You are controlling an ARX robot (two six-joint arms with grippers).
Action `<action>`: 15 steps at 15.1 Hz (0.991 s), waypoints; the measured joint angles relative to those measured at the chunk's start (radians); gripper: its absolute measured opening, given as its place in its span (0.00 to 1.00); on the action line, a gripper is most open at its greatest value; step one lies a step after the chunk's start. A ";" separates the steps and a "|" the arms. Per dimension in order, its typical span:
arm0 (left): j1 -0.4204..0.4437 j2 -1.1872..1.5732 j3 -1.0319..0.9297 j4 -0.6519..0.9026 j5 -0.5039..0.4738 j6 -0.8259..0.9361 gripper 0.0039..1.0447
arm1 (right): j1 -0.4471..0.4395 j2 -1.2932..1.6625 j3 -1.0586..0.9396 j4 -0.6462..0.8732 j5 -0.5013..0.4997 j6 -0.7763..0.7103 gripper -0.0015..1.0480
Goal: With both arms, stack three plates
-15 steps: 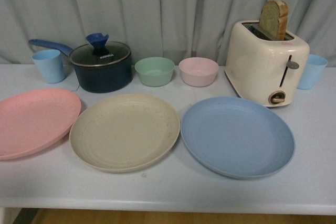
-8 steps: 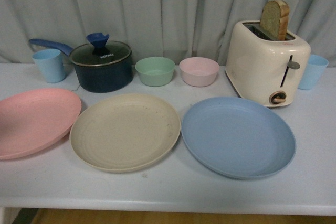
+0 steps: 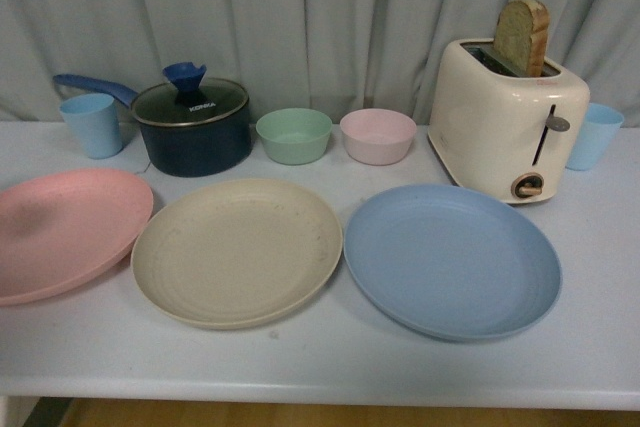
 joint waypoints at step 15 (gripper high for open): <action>-0.001 0.203 0.030 0.066 0.095 -0.016 0.94 | 0.000 0.000 0.000 0.000 0.000 0.000 0.94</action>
